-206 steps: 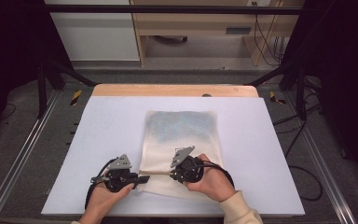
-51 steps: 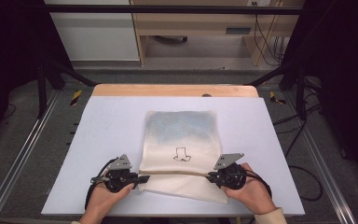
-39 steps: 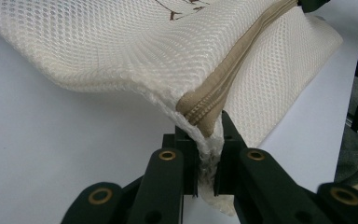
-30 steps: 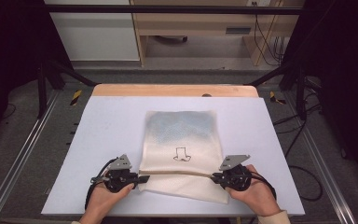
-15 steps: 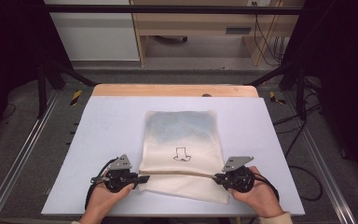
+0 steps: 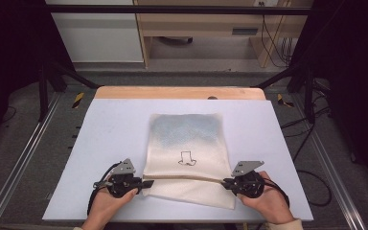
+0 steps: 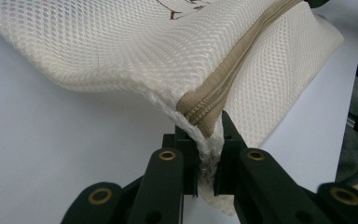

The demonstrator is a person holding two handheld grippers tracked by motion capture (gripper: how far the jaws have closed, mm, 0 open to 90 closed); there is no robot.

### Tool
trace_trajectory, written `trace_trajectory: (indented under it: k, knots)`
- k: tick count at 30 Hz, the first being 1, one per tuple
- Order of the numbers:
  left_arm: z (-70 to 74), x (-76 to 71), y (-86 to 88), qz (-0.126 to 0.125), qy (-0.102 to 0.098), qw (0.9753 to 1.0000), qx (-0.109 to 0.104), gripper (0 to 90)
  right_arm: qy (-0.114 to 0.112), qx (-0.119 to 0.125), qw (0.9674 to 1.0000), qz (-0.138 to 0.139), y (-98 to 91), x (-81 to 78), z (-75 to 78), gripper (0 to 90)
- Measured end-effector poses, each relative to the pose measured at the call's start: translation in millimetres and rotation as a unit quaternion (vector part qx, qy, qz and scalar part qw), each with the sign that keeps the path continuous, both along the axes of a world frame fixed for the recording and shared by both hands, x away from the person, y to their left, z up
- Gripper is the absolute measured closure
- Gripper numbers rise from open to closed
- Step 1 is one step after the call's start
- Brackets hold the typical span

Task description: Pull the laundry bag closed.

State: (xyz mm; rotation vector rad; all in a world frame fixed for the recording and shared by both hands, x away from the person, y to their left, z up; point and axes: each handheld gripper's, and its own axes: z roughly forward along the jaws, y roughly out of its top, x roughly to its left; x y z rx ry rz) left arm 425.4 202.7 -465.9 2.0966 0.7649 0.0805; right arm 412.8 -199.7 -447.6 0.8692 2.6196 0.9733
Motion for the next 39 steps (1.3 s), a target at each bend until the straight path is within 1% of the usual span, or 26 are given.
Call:
trace_trajectory:
  k: [7, 11, 17, 20, 25, 27, 33, 35, 37, 38, 39]
  knots:
    - [0.6, 0.0, 0.5, 0.0, -0.002, 1.0, 0.0, 83.1, 0.004, -0.001, 1.0, -0.006, -3.9, -0.8, -0.6, 82.0]
    - [0.7, -0.1, 0.4, 0.001, -0.003, 1.0, 0.0, 83.1, 0.002, -0.001, 1.0, -0.01, -8.4, -1.5, -0.9, 82.0]
    - [2.6, -0.5, 1.3, 0.002, -0.006, 1.0, -0.005, 83.1, 0.003, 0.002, 0.9998, -0.018, -14.2, -3.2, -0.8, 82.0]
    - [2.5, -0.7, 0.6, 0.0, -0.008, 1.0, -0.002, 83.0, 0.004, 0.004, 0.9998, -0.02, -17.1, -4.3, -1.1, 82.0]
    - [3.2, -0.3, 2.1, 0.002, -0.007, 1.0, -0.006, 83.0, 0.005, -0.002, 0.9997, -0.023, -20.3, -4.9, -2.1, 82.0]
    - [3.4, -0.5, 1.6, 0.001, -0.008, 1.0, -0.005, 83.1, 0.006, 0.002, 0.9997, -0.025, -22.2, -5.2, -2.7, 82.0]
    - [3.1, -1.3, 0.0, 0.0, -0.01, 0.9999, 0.0, 82.9, 0.006, 0.0, 0.9996, -0.027, -22.6, -5.3, -2.8, 81.9]
    - [3.6, -2.6, -1.0, -0.003, -0.013, 0.9999, 0.006, 80.9, 0.009, 0.0, 0.9996, -0.028, -21.7, -5.3, -4.0, 81.9]
    - [4.0, -2.8, -0.9, -0.003, -0.015, 0.9998, 0.008, 80.1, 0.008, -0.001, 0.9996, -0.026, -21.8, -5.1, -4.7, 81.9]
    - [4.2, -3.3, -1.0, 0.001, -0.016, 0.9998, 0.007, 78.5, 0.01, -0.003, 0.9997, -0.024, -21.4, -5.1, -5.4, 81.9]
    - [4.5, -3.4, -0.9, 0.005, -0.02, 0.9998, 0.007, 74.5, 0.012, -0.002, 0.9996, -0.026, -20.1, -5.4, -6.3, 81.8]
